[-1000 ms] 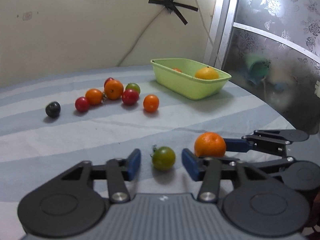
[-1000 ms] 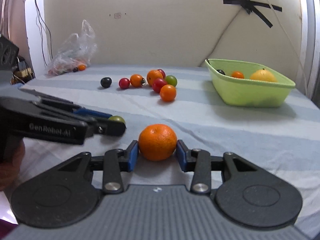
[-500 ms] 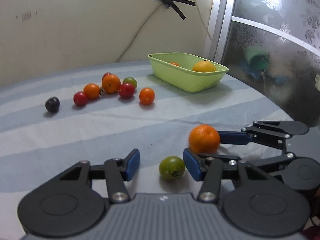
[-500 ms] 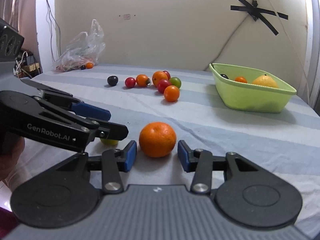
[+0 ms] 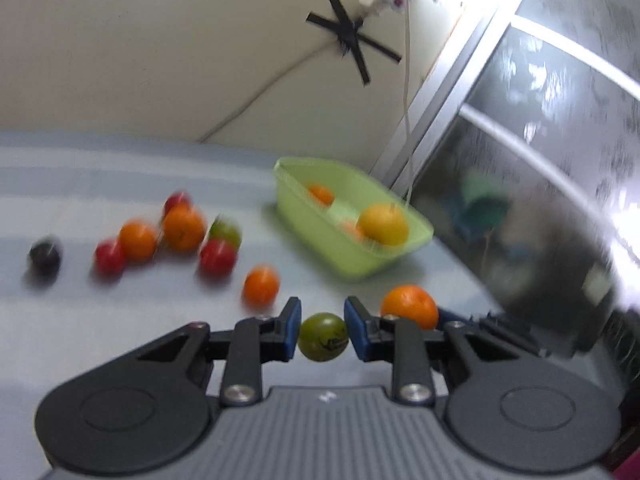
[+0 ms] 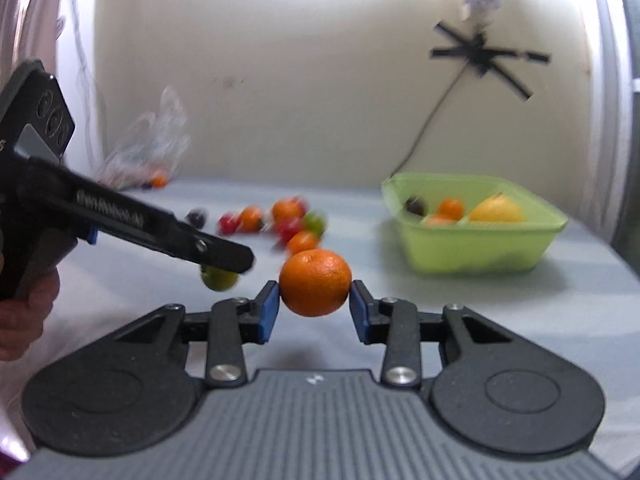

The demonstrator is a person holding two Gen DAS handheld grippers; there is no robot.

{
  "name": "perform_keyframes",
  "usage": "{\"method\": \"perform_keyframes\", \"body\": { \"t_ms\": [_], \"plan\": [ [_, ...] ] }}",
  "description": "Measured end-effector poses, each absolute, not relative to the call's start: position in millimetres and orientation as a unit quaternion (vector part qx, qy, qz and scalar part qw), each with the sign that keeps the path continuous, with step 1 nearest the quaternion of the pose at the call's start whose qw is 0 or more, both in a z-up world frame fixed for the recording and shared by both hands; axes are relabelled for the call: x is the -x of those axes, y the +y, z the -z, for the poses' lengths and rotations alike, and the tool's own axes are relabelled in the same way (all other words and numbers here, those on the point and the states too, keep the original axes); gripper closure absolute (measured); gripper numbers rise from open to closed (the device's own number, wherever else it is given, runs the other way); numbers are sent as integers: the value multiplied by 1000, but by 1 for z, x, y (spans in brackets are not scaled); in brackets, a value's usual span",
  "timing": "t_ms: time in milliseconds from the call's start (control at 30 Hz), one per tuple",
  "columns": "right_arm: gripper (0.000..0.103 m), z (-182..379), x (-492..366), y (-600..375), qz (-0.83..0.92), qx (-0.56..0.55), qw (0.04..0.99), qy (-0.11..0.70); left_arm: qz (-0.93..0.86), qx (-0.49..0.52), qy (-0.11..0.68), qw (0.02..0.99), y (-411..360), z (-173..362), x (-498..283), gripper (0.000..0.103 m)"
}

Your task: Organize fruits

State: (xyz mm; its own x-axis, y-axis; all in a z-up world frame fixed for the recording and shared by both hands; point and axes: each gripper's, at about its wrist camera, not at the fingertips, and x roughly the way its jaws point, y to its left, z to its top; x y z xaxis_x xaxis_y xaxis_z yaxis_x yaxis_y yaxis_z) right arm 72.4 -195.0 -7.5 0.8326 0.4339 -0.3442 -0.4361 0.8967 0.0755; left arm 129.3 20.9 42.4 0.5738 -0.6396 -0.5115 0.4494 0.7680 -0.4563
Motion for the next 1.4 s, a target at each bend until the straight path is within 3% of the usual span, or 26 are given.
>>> {"method": "perform_keyframes", "body": {
  "t_ms": [233, 533, 633, 667, 700, 833, 933, 1033, 1100, 1333, 1400],
  "plan": [
    [62, -11, -120, -231, -173, -29, 974, 143, 339, 135, 327, 872, -21, -67, -204, 78],
    [61, 0, -177, -250, -119, -29, 979, 164, 345, 104, 351, 864, -87, -46, -262, 76],
    [57, 7, -179, -253, -115, -37, 980, 160, 335, 85, 345, 873, -101, -43, -263, 64],
    [48, 7, -177, -252, -112, -35, 981, 154, 335, 81, 340, 875, -102, -44, -262, 64],
    [45, 6, -174, -252, -109, -33, 983, 144, 336, 79, 335, 877, -101, -46, -259, 64],
    [46, 5, -159, -252, -86, -15, 992, 96, 325, 100, 300, 891, -66, -69, -238, 64],
    [48, 2, -148, -255, -71, -18, 995, 63, 284, 107, 259, 917, -13, -88, -206, 57],
    [55, -3, -139, -262, -69, -35, 996, 32, 197, 65, 240, 948, 38, -93, -170, 52],
    [64, -4, -137, -263, -66, -37, 997, 23, 147, 44, 248, 957, 66, -88, -152, 52],
    [65, -16, -123, -240, -166, -73, 980, 85, 83, 61, 296, 950, 132, -48, -128, 52],
    [65, -14, -119, -222, -210, -73, 968, 117, 95, 68, 304, 945, 131, -38, -135, 47]
  ]
}}
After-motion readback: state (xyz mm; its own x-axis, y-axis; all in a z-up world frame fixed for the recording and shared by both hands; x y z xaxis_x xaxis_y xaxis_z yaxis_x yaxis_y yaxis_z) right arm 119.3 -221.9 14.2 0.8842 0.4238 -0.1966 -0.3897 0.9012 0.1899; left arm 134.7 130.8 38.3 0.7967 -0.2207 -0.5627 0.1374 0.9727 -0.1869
